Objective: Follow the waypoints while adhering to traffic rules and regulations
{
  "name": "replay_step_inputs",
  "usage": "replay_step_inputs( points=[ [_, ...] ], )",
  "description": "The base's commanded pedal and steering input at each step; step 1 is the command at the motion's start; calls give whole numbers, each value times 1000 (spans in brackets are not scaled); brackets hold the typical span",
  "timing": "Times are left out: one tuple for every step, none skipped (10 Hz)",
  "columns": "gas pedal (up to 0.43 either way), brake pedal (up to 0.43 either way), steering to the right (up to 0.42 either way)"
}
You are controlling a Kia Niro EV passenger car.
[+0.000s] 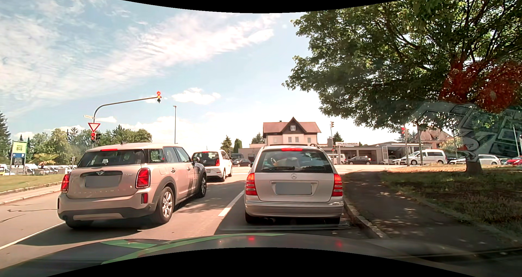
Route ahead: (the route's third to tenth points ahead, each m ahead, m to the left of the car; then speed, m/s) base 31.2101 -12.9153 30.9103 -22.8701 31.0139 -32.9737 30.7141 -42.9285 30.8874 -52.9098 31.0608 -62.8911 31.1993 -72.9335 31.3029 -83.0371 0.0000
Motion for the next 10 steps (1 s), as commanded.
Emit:
replay_step_inputs(
  points=[
    [0,287,80],
    [0,287,80],
    [0,287,81],
    [0,287,81],
    [0,287,80],
    [0,287,81],
    [0,287,80],
    [0,287,80],
    [0,287,81],
    [0,287,80]
  ],
)
